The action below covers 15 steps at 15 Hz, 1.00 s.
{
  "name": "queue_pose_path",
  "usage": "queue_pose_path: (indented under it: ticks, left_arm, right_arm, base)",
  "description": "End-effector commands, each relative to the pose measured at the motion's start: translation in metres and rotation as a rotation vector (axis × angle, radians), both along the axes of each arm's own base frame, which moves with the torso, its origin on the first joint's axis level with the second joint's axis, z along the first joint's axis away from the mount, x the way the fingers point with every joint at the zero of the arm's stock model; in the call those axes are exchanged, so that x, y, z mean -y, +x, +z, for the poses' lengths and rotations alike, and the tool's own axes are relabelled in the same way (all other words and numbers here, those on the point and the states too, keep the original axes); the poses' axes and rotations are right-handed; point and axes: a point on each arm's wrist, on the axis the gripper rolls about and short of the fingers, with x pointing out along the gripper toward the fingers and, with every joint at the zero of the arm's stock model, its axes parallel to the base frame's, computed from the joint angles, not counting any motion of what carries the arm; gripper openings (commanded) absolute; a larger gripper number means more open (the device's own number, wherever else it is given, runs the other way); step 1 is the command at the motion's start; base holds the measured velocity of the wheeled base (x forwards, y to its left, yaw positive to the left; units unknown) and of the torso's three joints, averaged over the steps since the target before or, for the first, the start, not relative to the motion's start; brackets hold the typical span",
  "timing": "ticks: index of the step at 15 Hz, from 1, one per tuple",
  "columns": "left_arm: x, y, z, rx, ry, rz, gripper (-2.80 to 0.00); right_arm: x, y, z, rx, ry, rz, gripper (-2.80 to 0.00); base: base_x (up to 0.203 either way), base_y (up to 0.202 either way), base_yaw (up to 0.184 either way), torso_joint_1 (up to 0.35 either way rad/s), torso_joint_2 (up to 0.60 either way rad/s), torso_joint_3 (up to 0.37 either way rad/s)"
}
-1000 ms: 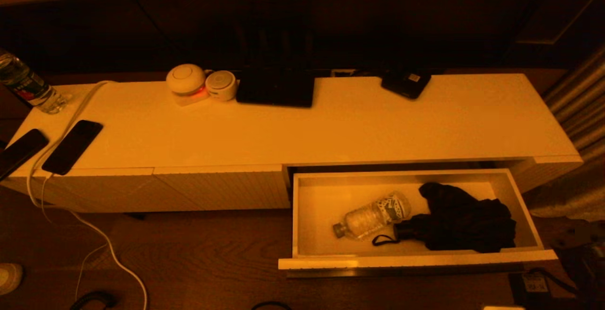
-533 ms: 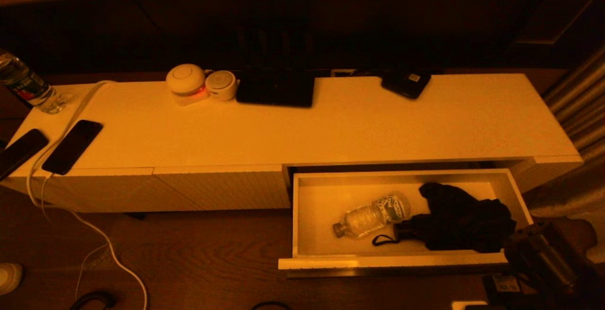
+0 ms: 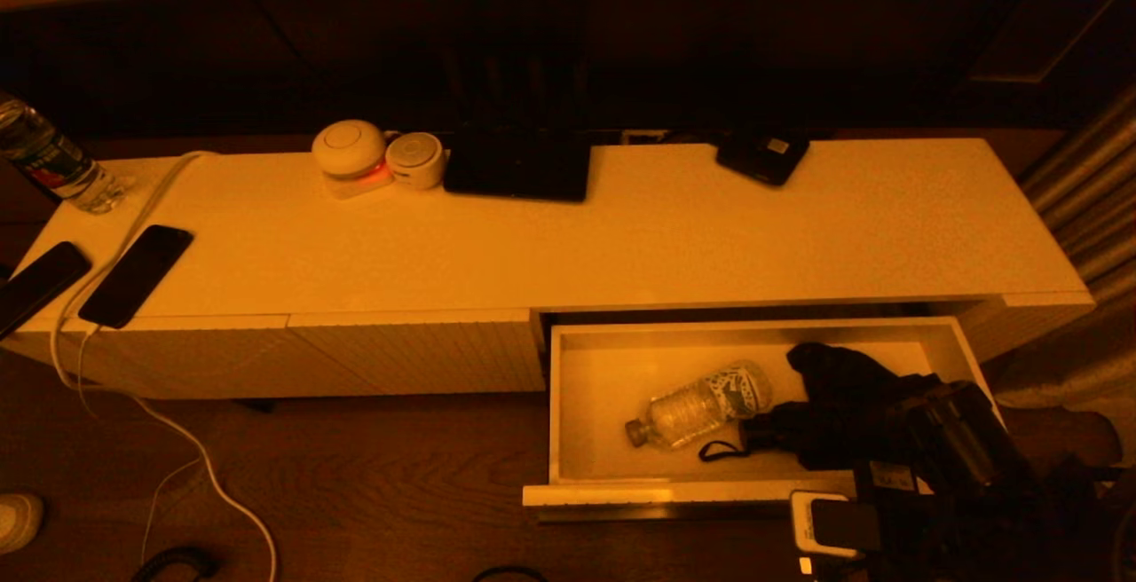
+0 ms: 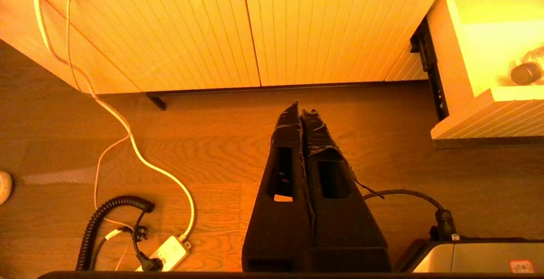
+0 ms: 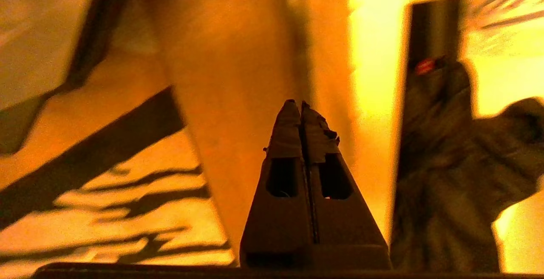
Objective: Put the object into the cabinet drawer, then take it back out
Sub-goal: Close the drawer
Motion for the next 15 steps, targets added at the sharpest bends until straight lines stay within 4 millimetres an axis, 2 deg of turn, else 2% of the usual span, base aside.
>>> queue_pose_path:
  ticks: [1, 11, 15]
  left_arm:
    - [0.0, 0.0, 0.0, 0.0, 0.0, 0.0, -2.8]
    - [0.0, 0.0, 0.0, 0.0, 0.0, 0.0, -2.8]
    - [0.0, 0.0, 0.0, 0.0, 0.0, 0.0, -2.8]
  right_arm:
    - [-0.003, 0.009, -0.009, 0.002, -0.006, 0.001, -2.8]
    - [-0.008, 0.032, -0.003, 0.134, -0.008, -0.053, -2.8]
    - [-0.013, 0.047, 0.001, 0.198, 0.017, -0.059, -2.8]
  base:
    - [0.0, 0.0, 0.0, 0.0, 0.0, 0.0]
    - [0.0, 0.0, 0.0, 0.0, 0.0, 0.0]
    - [0.0, 0.0, 0.0, 0.0, 0.0, 0.0]
